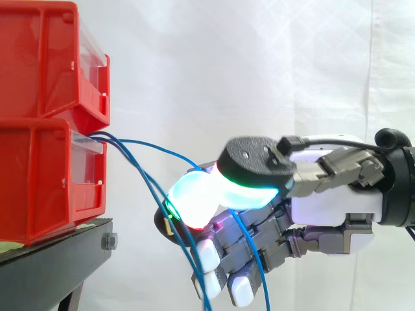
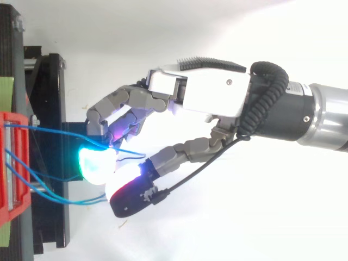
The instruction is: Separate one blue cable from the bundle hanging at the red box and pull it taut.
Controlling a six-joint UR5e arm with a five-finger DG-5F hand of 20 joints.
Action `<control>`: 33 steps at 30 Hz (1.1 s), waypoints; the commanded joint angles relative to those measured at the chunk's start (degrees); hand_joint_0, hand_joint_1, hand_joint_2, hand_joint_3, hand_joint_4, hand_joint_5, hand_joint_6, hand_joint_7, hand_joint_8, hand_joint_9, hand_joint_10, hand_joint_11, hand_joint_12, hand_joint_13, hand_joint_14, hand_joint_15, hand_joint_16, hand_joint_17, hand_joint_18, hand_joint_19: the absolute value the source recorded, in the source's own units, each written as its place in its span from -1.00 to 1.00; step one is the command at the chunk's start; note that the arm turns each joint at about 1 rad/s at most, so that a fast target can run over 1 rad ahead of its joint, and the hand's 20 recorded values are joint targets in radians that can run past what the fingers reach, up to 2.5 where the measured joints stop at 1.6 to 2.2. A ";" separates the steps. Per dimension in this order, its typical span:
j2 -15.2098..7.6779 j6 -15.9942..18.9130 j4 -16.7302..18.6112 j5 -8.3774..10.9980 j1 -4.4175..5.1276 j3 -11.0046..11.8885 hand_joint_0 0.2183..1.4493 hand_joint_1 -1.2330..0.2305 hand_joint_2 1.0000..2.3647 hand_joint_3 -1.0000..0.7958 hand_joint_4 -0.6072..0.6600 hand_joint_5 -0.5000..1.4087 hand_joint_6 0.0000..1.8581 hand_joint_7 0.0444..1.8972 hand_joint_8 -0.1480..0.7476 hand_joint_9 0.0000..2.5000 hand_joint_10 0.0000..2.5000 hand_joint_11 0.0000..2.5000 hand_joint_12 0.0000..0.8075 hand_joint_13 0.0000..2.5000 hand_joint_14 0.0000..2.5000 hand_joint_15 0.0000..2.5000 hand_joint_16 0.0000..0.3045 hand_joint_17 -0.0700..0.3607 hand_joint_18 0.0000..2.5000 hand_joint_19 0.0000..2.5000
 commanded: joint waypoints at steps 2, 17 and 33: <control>0.00 -0.09 -0.04 0.00 -0.02 -0.06 -0.44 -0.11 -1.00 -0.44 0.17 -0.67 -0.09 0.02 -0.01 -0.30 -0.98 -0.39 -0.08 -0.37 -0.98 -0.54 -0.69 -0.18 -0.38 -0.47; -0.08 0.00 -0.13 0.00 0.07 -0.06 -0.50 -0.13 -1.00 -0.44 0.21 -0.71 -0.12 -0.02 0.00 -0.34 -0.98 -0.38 -0.02 -0.38 -0.98 -0.54 -0.66 -0.14 -0.36 -0.47; -0.08 -0.09 0.13 0.70 0.25 -0.06 -0.62 -0.02 -1.00 -0.44 0.26 -0.71 -0.46 0.20 0.08 -0.45 -0.99 0.06 0.13 -0.38 -0.98 -0.29 -0.60 -0.03 -0.44 -0.45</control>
